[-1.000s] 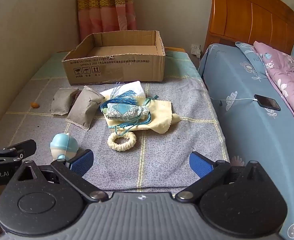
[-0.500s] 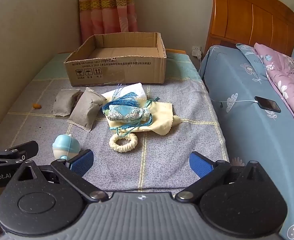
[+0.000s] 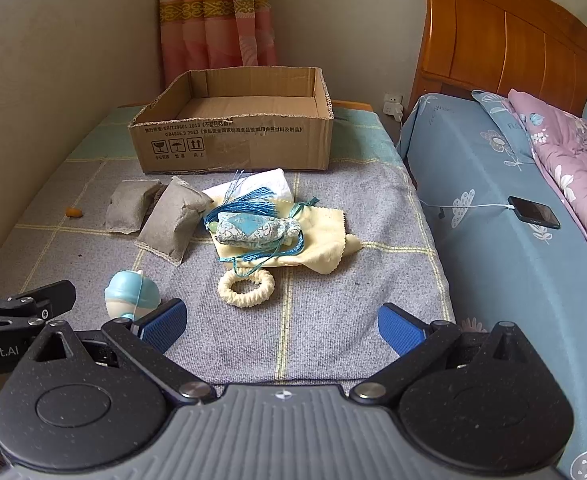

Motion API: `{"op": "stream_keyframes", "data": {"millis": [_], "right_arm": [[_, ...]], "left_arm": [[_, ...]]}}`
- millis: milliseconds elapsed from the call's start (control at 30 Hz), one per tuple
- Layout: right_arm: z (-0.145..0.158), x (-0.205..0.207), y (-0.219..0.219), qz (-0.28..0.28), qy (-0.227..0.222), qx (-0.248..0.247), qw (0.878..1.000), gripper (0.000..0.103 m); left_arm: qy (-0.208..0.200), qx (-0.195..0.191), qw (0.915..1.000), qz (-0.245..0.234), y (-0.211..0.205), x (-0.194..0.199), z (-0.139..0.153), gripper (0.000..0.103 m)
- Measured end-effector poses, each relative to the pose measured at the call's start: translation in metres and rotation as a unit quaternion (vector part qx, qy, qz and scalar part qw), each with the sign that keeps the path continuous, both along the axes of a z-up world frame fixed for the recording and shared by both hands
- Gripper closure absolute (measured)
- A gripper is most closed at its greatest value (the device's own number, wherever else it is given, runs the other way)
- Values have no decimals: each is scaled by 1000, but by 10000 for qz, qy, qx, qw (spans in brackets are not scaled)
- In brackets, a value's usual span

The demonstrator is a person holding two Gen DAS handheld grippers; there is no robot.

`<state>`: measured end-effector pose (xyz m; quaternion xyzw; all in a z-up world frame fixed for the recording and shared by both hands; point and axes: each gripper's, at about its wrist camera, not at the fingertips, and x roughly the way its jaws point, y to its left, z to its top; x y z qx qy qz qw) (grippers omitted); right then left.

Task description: Organize soft objects

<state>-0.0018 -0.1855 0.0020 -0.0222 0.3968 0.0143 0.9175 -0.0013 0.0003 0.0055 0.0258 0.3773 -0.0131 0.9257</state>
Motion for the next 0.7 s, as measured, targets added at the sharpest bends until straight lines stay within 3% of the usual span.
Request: {"op": "stream_keyframes", "data": {"millis": [700], "right_arm": [[1,0,-1,37,-44,-24,10000,0]], "left_arm": [[-18,-14,10000,-24,-2,0,1,0]]}}
